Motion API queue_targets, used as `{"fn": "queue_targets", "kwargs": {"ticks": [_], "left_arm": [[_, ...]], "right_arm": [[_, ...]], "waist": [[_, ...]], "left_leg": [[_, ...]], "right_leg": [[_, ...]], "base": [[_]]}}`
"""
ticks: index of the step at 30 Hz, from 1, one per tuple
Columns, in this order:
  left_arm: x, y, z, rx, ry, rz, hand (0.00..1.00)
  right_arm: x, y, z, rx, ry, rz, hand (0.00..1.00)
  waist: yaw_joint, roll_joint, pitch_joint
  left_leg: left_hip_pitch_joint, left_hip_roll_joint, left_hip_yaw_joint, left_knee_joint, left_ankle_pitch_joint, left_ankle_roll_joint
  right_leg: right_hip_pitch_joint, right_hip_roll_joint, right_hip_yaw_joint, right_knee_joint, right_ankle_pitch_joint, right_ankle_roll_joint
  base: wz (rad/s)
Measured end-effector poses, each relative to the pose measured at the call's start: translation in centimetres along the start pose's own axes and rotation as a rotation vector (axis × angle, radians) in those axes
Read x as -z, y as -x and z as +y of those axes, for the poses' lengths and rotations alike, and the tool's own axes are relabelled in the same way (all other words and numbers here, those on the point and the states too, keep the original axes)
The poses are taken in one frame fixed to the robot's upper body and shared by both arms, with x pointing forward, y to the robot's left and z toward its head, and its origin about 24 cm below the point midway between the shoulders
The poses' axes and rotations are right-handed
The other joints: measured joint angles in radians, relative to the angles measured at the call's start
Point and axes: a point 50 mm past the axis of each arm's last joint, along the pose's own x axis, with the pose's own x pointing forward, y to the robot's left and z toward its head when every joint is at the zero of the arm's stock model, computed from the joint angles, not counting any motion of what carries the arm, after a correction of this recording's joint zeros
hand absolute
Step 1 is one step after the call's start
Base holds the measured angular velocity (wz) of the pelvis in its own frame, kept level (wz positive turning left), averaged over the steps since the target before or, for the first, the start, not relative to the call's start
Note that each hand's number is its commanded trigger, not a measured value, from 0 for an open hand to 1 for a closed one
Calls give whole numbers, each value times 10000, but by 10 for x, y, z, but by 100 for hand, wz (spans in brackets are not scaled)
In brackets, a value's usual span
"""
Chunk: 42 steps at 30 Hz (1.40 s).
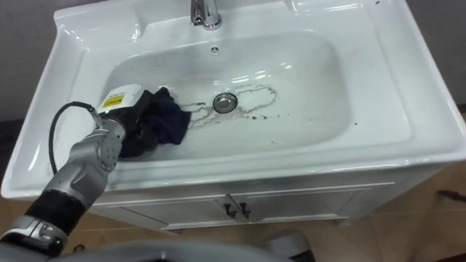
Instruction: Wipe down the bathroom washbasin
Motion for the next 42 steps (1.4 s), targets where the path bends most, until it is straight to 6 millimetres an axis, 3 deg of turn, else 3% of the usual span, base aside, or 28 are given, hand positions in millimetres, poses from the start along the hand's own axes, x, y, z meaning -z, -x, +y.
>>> {"fn": "queue_targets", "kwargs": {"ticks": [6,11,18,20,24,29,34,39,42], "left_arm": [[-4,-9,4,342,139,55,100],[-15,-19,8,536,451,-10,100],[-21,-25,11,544,587,-67,100],[-28,-28,14,492,444,-180,100],[-36,-32,17,507,126,-370,100],[-46,-35,24,42,159,-561,100],[-55,-39,31,-237,-85,-744,100],[-74,-42,38,-438,-223,-1248,100],[-96,-41,45,-556,-123,-1928,100]], "right_arm": [[2,1,-4,-144,-16,102,0],[-7,3,-13,9,58,-131,0],[-19,5,-14,-28,4,-587,0],[-20,6,-20,106,-123,-656,0],[-15,7,-24,179,-362,-655,0],[-3,7,-30,320,-483,-440,0],[10,8,-37,433,-547,-79,0],[11,8,-37,307,-370,-36,0],[7,8,-38,294,-280,-185,0]], "waist": [[-201,87,-10],[-352,355,-59],[-736,463,-16],[-893,583,48],[-1245,562,66],[-1575,454,160],[-1799,365,219],[-1877,380,207],[-1959,403,190]], "left_leg": [[-39,14,44,-111,-1,2],[-367,-28,178,-5,5,13],[-529,-34,412,50,3,10],[-623,-41,571,47,4,10],[-642,-53,814,74,6,5],[-716,-23,1361,56,3,1],[-748,-49,1541,48,1,0],[-902,-40,1568,48,-42,48],[-999,-33,1581,48,-59,67]], "right_leg": [[-218,1,81,216,-64,2],[-724,-86,177,627,-194,7],[-1236,-173,408,1245,-469,-30],[-1505,-196,536,1517,-525,-40],[-1731,-193,764,1795,-662,-50],[-2159,-145,1189,2117,-729,-77],[-2312,-89,1387,2250,-759,-30],[-2487,-60,1393,2286,-734,7],[-2592,-46,1418,2291,-694,18]], "base": [[-5],[-3],[-7],[-19],[-17],[-28],[-9],[0],[-4]]}}
